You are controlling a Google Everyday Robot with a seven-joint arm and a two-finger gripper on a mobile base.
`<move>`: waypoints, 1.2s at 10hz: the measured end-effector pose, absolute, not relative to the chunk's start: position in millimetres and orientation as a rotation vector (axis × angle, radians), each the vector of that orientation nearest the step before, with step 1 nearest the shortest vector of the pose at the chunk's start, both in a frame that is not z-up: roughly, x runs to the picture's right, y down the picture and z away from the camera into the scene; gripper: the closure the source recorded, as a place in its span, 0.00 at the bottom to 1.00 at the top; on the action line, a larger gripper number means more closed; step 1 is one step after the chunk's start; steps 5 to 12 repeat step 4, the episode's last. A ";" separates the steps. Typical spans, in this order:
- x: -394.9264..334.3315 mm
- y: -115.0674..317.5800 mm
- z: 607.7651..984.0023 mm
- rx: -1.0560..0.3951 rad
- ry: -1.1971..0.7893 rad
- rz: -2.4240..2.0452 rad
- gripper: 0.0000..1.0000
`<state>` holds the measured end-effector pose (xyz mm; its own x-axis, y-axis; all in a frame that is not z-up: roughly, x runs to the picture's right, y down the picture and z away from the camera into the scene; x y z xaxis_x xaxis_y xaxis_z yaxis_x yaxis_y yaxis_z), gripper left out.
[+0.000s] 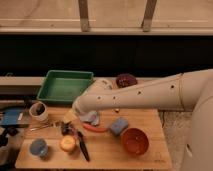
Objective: Place apple in metal cup
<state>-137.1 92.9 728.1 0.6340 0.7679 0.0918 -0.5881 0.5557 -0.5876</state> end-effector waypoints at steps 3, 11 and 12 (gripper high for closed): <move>-106.2 66.5 745.0 -0.509 -0.351 0.885 0.20; -109.4 67.3 744.2 -0.513 -0.353 0.883 0.20; -109.4 67.3 744.2 -0.513 -0.353 0.883 0.20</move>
